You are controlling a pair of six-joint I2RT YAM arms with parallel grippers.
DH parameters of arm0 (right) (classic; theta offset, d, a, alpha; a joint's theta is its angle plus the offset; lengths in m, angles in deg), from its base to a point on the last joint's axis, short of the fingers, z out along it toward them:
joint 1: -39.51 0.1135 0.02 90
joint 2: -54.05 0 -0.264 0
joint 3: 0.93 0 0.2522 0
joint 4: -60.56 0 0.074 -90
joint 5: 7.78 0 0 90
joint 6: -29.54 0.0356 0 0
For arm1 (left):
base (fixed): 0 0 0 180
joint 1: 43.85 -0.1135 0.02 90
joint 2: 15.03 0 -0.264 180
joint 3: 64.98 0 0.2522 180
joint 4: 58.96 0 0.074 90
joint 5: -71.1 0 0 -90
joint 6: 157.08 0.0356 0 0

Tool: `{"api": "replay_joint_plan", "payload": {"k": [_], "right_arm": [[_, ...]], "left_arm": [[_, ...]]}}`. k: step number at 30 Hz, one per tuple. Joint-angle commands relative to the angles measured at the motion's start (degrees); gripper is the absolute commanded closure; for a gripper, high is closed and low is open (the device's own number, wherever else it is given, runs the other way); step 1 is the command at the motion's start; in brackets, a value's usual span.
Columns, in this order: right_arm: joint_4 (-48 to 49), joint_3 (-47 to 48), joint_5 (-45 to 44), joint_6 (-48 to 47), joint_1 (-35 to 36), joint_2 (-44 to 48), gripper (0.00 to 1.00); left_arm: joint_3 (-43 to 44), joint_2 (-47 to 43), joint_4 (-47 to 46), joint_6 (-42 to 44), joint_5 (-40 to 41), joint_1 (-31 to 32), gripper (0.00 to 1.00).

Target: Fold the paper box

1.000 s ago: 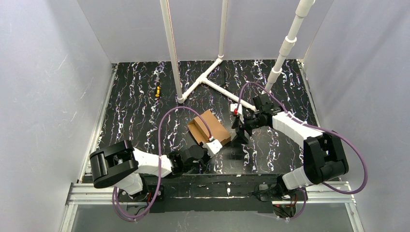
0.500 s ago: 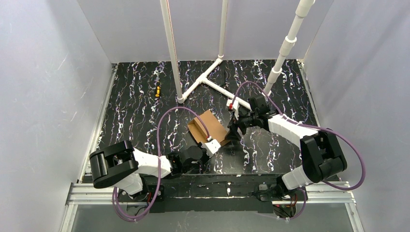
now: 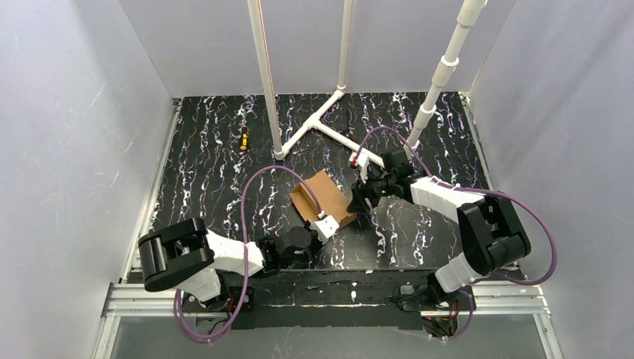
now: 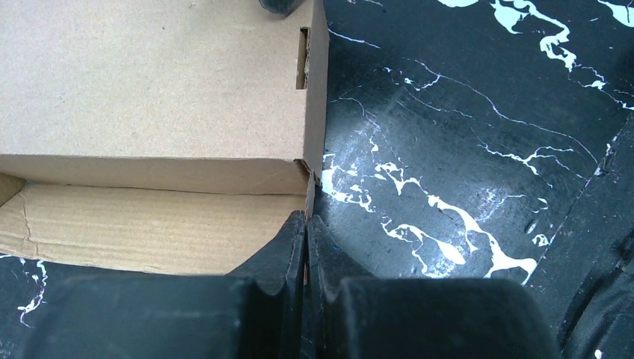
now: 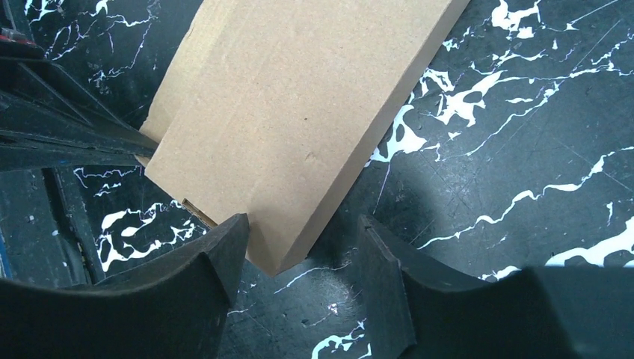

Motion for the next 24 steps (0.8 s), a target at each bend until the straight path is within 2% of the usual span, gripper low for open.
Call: {"api": "replay_joint_plan", "payload": {"k": [1,6,24], "right_arm": [[1.4,0.2,-0.6,0.7,0.3,-0.6,0.39],[1.2,0.3,-1.2,0.7,0.3,-1.3,0.42],[0.5,0.3,1.9,-0.1,1.5,-1.3,0.43]], "left_arm": [[-0.9,-2.2,-1.7,-1.0,1.9,0.0,1.00],[-1.3,-2.3,-2.4,-1.0,2.0,0.0,1.00],[0.2,-2.6,-2.5,-5.0,1.5,-0.7,1.00]]}}
